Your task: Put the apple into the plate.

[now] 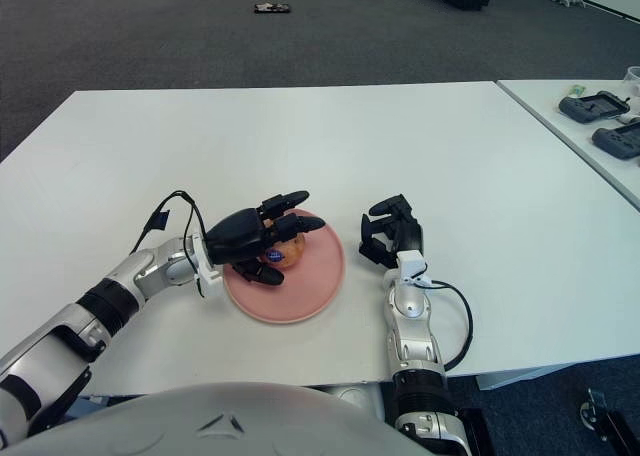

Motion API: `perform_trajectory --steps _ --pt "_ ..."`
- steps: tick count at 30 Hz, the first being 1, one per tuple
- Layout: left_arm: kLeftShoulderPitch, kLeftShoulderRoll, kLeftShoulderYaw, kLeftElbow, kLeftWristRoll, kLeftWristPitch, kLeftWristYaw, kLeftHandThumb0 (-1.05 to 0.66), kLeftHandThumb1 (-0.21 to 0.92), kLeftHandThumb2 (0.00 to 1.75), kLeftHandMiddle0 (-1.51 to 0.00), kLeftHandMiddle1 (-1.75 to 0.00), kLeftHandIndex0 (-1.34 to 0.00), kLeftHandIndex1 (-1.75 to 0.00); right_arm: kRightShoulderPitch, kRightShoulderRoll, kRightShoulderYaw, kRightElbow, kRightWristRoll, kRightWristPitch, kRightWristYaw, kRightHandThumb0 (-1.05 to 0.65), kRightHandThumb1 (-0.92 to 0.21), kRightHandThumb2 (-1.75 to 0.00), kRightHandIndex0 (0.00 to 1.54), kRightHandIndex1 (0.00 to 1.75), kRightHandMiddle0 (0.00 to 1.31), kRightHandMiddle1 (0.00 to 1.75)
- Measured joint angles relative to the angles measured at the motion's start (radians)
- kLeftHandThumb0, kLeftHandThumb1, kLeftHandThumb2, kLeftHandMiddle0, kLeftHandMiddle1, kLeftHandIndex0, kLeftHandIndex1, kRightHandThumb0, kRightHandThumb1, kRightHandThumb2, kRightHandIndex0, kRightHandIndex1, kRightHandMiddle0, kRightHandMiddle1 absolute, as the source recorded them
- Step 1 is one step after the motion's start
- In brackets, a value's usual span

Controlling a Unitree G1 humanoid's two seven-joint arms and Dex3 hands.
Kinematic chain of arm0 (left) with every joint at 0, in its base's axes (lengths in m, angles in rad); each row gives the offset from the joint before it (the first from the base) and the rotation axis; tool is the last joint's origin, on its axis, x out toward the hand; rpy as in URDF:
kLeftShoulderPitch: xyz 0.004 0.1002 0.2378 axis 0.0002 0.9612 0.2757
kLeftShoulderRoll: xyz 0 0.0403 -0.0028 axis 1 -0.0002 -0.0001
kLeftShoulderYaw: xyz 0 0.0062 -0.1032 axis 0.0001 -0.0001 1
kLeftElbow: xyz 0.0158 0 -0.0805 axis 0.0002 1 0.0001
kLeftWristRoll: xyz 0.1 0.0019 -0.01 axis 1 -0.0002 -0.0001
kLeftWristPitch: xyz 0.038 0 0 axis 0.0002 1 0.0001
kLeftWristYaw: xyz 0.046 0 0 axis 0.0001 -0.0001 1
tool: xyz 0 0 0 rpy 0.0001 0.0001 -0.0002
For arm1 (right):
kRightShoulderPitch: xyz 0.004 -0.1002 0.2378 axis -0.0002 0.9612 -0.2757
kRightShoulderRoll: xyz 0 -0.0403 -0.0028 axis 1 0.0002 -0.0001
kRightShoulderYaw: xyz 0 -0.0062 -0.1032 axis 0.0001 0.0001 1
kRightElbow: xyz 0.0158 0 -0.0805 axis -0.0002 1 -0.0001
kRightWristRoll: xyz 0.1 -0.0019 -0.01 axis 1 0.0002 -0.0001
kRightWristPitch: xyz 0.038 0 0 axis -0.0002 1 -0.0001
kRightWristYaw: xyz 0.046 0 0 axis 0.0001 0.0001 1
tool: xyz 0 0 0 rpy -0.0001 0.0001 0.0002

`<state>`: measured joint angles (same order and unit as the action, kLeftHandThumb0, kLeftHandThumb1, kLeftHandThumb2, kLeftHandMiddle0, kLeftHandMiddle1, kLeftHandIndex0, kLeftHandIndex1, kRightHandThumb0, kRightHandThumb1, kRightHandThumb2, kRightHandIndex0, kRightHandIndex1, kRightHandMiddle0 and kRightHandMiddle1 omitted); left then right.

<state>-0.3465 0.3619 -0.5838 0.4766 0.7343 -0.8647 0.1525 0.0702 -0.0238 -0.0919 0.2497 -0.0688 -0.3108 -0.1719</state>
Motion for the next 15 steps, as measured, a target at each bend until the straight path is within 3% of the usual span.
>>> perform_trajectory --steps 3,5,15 --pt "0.012 -0.01 0.01 0.004 0.002 0.005 0.026 -1.01 0.92 0.76 0.0 0.0 0.0 -0.27 0.0 0.0 0.0 -0.002 -0.001 0.002 -0.006 -0.4 -0.57 -1.01 0.56 1.49 0.41 1.75" --pt "0.018 -0.014 0.018 0.006 0.002 0.005 0.037 -1.01 0.92 0.77 0.0 0.0 -0.01 -0.15 0.0 0.0 0.0 -0.003 -0.001 0.003 -0.007 -0.4 -0.57 -1.01 0.56 1.48 0.41 1.75" --pt "0.035 -0.032 0.081 0.019 -0.026 0.007 0.084 -1.0 0.92 0.66 0.0 0.0 0.0 -0.07 0.0 0.0 0.002 -0.008 -0.002 0.011 -0.009 -0.4 -0.56 -1.02 0.56 1.48 0.42 1.75"
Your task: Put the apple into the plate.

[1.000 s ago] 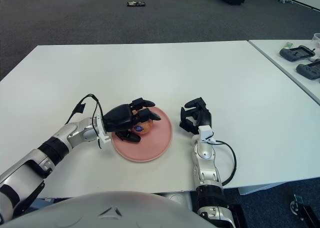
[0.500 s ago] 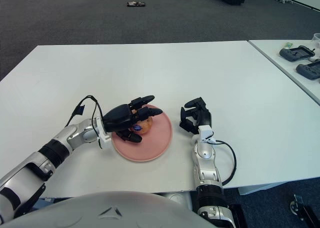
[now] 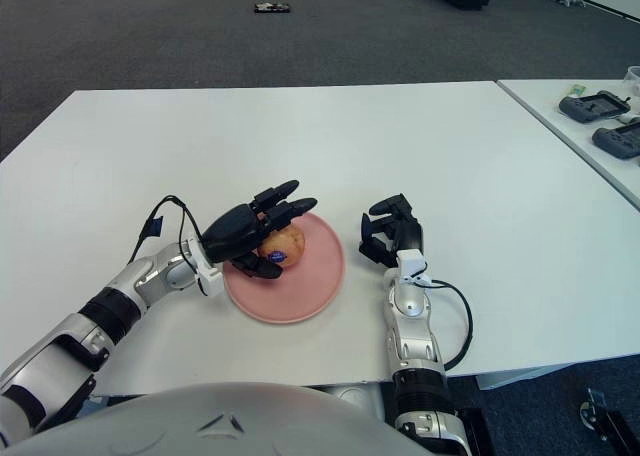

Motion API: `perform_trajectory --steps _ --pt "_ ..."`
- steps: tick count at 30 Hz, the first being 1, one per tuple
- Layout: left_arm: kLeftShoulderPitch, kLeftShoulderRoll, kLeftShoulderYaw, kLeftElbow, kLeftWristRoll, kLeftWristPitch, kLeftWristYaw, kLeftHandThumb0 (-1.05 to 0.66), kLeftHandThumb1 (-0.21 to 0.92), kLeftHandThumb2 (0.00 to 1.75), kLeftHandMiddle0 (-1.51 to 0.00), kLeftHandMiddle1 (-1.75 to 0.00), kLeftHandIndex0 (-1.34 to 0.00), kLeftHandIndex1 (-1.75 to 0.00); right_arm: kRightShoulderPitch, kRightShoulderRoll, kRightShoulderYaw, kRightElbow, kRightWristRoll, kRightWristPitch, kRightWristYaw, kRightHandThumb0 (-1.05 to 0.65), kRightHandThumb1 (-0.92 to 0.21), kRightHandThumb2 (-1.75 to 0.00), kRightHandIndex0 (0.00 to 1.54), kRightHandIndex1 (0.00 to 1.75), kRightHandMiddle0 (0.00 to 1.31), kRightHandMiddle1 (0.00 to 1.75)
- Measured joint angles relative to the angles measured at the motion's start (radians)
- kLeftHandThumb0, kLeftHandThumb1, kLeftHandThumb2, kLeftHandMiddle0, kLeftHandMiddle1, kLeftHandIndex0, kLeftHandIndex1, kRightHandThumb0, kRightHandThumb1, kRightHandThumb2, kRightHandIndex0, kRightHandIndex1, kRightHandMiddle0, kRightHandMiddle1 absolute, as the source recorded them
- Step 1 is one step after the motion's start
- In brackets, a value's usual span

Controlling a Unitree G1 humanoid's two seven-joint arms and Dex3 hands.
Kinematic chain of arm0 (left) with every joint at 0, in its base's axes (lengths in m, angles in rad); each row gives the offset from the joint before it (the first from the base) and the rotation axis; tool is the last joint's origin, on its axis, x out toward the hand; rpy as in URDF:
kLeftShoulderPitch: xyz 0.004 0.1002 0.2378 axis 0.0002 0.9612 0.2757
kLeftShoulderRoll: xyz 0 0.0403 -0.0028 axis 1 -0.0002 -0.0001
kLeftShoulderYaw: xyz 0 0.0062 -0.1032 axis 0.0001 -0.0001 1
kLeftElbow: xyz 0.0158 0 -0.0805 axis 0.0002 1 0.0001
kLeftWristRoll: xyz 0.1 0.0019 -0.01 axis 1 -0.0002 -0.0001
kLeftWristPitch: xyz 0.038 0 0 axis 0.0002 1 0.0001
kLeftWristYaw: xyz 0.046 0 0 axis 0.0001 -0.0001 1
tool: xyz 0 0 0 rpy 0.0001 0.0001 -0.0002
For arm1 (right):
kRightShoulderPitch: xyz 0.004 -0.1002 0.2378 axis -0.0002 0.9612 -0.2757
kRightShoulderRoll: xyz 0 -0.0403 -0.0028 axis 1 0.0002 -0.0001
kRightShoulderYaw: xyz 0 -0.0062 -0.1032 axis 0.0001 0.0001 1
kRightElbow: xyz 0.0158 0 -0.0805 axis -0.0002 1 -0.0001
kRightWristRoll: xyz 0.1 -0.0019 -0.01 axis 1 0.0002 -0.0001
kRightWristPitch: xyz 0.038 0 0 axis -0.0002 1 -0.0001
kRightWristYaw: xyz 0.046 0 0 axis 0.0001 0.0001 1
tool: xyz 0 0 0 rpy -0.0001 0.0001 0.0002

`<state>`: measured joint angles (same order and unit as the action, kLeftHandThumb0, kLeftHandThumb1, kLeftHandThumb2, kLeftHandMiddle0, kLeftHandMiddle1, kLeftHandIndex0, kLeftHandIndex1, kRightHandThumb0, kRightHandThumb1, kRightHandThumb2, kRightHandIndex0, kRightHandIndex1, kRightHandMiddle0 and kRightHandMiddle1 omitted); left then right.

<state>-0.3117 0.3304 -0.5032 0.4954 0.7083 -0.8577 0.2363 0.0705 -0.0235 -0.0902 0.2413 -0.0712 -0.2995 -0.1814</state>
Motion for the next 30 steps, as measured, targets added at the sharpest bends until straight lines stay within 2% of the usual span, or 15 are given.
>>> perform_trajectory --steps 9,16,25,30 --pt "0.006 -0.012 0.069 0.008 -0.063 -0.032 0.037 -0.96 0.92 0.66 0.0 0.0 0.0 -0.01 0.0 0.0 0.001 -0.006 0.0 0.009 -0.002 -0.41 -0.55 -1.03 0.57 1.47 0.43 1.75" --pt "0.021 -0.063 0.139 0.018 -0.211 -0.047 0.035 -0.96 0.92 0.69 0.0 0.0 0.0 0.0 0.0 0.0 0.002 -0.006 0.0 0.009 -0.004 -0.41 -0.53 -1.06 0.59 1.48 0.44 1.75" --pt "0.026 -0.142 0.249 0.054 -0.343 0.016 0.033 -0.89 0.92 0.83 0.0 0.0 0.0 0.0 0.0 0.0 0.003 -0.006 -0.001 0.007 -0.006 -0.41 -0.52 -1.07 0.59 1.48 0.45 1.75" --pt "0.065 -0.169 0.304 0.011 -0.434 0.044 0.009 -0.86 0.92 0.85 0.0 0.0 0.0 0.0 0.001 0.0 0.003 -0.006 -0.002 0.006 -0.005 -0.41 -0.53 -1.06 0.59 1.47 0.44 1.75"
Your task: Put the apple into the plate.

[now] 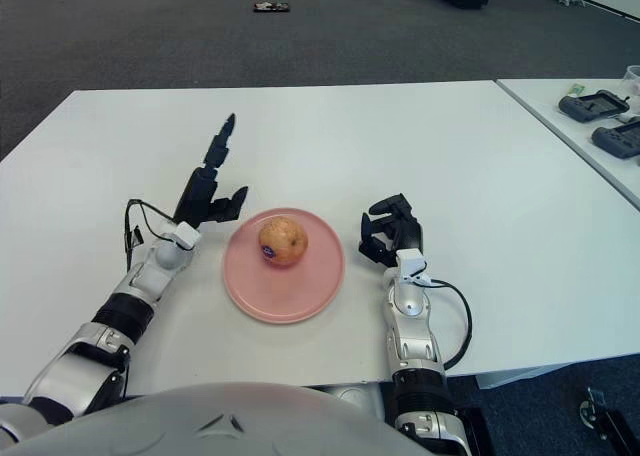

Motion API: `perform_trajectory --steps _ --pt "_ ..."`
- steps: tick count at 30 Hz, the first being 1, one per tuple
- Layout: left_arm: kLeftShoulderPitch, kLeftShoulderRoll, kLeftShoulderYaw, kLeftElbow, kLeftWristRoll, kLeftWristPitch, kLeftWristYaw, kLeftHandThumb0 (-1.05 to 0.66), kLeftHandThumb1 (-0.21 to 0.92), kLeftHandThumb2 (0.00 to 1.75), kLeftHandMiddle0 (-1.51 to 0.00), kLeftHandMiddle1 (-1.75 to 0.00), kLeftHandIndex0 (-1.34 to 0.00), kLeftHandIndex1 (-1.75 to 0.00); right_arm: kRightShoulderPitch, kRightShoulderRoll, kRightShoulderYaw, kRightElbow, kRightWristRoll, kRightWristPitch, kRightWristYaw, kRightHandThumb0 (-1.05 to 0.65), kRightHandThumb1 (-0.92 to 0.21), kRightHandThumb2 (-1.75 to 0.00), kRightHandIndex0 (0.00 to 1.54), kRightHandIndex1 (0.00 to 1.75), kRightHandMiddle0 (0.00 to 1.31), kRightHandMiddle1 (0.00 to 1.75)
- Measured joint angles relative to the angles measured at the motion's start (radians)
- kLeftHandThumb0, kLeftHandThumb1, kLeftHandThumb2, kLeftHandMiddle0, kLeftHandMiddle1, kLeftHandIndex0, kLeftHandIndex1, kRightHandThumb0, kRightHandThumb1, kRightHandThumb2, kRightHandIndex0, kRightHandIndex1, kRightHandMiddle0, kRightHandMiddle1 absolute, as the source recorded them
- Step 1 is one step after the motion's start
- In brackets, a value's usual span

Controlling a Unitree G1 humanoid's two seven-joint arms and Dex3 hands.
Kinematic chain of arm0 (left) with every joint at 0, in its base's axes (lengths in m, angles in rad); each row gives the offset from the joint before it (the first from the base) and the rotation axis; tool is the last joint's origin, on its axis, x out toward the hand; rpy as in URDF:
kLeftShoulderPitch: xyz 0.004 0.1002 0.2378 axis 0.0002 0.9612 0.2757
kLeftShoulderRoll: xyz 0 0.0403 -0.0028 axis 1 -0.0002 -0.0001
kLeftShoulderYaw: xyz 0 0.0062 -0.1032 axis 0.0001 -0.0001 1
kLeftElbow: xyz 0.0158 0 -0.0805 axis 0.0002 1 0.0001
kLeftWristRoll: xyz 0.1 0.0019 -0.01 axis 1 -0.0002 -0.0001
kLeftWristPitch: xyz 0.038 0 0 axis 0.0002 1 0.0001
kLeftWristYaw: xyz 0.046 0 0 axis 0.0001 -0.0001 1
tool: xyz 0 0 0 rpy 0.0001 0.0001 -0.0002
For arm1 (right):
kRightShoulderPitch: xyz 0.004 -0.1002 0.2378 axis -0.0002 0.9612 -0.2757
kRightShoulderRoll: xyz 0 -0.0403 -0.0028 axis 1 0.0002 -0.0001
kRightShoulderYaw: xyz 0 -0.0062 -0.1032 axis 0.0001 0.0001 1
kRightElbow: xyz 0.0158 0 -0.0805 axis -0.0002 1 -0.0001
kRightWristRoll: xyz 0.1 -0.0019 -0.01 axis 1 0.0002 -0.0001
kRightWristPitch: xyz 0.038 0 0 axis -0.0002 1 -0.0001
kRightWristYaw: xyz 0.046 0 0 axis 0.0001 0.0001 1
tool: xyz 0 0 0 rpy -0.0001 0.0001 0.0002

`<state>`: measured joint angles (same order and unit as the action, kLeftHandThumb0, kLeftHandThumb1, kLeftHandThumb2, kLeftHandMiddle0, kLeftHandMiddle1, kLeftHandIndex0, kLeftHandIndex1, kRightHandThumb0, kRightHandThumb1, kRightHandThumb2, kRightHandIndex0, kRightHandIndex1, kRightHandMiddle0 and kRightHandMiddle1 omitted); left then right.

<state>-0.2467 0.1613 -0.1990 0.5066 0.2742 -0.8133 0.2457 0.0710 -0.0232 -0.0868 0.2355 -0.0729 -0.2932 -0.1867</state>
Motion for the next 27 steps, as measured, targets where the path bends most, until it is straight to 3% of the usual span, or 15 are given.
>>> perform_trajectory --steps 5,11,12,15,17,20,27 --pt "0.036 -0.067 0.061 -0.044 -0.112 0.056 -0.009 -0.83 0.92 0.84 0.0 0.0 0.0 0.0 0.002 0.0 -0.001 0.0 0.0 0.0 0.001 -0.41 -0.54 -1.05 0.58 1.46 0.43 1.75" --pt "0.059 -0.151 0.139 -0.08 -0.153 0.105 0.054 -0.71 0.91 0.84 -0.02 -0.02 0.0 -0.3 0.002 -0.001 -0.001 0.0 0.0 0.001 0.004 -0.41 -0.56 -1.02 0.58 1.46 0.42 1.75" --pt "0.061 -0.163 0.152 -0.087 -0.154 0.114 0.064 -0.68 0.89 0.86 -0.04 -0.04 0.0 -0.43 0.001 -0.001 -0.001 0.0 0.0 0.001 0.004 -0.4 -0.56 -1.02 0.58 1.46 0.42 1.75" --pt "0.067 -0.195 0.179 -0.107 -0.175 0.14 0.077 -0.63 0.84 0.92 -0.01 -0.32 0.0 -0.72 0.001 -0.002 -0.001 0.0 0.0 0.001 0.006 -0.4 -0.56 -1.02 0.58 1.46 0.42 1.75" --pt "0.068 -0.21 0.197 -0.112 -0.201 0.151 0.074 -0.64 0.81 0.96 -0.01 -0.61 0.0 -1.01 0.001 -0.002 0.0 0.0 0.0 0.001 0.006 -0.4 -0.57 -1.01 0.58 1.47 0.41 1.75" --pt "0.063 -0.21 0.227 -0.077 -0.254 0.152 0.038 -0.67 0.81 0.98 0.0 -0.89 0.0 -1.27 0.0 -0.002 0.0 0.0 -0.001 0.002 0.006 -0.4 -0.58 -1.0 0.57 1.46 0.41 1.75" --pt "0.052 -0.165 0.308 0.069 -0.353 0.156 -0.07 -0.71 0.87 1.01 -0.04 -1.41 0.0 -1.61 -0.001 -0.003 0.0 0.0 -0.006 0.003 0.007 -0.4 -0.58 -0.99 0.57 1.46 0.4 1.75"
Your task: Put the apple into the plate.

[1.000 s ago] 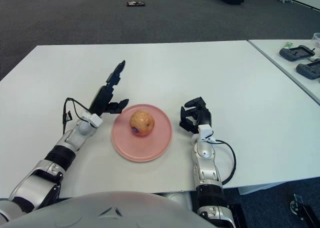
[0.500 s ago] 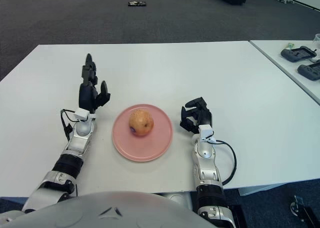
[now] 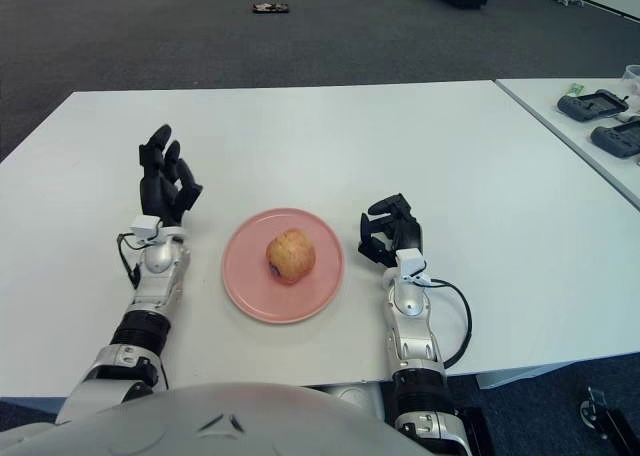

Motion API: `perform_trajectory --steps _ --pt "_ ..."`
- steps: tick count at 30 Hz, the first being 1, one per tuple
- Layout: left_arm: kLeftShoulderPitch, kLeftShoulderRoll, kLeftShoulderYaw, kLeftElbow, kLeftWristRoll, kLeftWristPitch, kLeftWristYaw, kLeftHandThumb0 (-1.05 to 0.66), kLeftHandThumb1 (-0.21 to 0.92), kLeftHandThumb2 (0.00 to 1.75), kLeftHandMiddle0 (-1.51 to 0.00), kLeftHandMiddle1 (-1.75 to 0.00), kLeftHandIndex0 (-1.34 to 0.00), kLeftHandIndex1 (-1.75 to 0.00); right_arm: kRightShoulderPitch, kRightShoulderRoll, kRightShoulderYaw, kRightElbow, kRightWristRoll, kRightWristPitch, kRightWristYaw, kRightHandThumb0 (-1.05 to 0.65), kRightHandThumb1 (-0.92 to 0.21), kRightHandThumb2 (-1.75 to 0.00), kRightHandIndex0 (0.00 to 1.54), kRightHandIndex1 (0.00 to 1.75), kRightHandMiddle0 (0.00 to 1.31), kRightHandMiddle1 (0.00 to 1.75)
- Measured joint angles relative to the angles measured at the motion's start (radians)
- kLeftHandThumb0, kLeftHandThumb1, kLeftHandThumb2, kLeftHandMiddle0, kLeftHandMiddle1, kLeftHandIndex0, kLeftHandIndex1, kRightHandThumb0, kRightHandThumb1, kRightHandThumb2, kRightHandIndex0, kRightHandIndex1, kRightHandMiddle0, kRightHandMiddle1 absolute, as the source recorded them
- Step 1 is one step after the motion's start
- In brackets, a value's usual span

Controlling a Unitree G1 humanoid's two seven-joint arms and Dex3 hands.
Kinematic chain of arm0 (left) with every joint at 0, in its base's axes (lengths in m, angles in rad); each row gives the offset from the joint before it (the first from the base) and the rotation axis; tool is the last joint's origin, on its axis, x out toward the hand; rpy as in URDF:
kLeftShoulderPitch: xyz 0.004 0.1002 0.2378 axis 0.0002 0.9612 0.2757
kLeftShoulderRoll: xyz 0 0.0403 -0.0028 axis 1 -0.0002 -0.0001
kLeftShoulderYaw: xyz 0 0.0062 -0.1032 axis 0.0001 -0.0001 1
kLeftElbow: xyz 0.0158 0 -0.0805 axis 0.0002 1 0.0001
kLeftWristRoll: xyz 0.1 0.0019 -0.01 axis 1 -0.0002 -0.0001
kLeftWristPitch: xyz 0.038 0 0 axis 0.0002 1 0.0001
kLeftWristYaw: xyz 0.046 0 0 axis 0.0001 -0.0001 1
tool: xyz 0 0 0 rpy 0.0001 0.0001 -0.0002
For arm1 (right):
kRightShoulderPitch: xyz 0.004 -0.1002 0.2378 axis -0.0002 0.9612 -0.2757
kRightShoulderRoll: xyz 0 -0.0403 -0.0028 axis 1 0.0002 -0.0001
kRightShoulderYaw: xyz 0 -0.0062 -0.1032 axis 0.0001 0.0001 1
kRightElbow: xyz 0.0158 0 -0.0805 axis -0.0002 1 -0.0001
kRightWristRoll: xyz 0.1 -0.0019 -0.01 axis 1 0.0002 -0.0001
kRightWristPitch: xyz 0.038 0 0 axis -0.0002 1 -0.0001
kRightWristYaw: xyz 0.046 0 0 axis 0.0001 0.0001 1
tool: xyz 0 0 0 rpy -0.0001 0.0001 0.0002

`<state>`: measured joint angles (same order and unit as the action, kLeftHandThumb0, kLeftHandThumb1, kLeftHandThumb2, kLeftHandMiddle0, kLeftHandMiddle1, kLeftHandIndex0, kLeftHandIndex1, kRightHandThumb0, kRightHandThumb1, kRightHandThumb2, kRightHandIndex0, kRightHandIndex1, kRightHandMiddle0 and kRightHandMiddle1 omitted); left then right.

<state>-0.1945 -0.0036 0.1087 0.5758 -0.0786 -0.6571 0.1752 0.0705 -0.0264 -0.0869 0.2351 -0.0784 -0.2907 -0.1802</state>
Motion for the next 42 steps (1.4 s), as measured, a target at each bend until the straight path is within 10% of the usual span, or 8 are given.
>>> perform_trajectory --steps 6,20,42 --pt "0.0 0.007 0.044 0.04 -0.022 0.005 -0.005 -0.47 0.77 0.85 -0.28 -1.57 -0.22 -1.73 0.0 0.0 -0.001 0.0 -0.003 0.004 0.001 -0.4 -0.58 -0.99 0.56 1.45 0.4 1.75" --pt "-0.024 -0.024 0.056 0.143 -0.048 -0.031 -0.107 -0.43 0.47 1.14 -0.84 -1.74 -0.49 -1.75 -0.001 0.0 -0.002 0.0 0.009 0.002 0.013 -0.4 -0.58 -1.0 0.59 1.47 0.41 1.75" --pt "0.001 0.039 0.018 0.13 0.003 0.087 -0.22 -0.45 0.41 1.21 -0.98 -1.75 -0.53 -1.75 -0.002 0.0 -0.001 0.015 0.011 -0.023 0.01 -0.4 -0.58 -1.0 0.54 1.44 0.4 1.75"
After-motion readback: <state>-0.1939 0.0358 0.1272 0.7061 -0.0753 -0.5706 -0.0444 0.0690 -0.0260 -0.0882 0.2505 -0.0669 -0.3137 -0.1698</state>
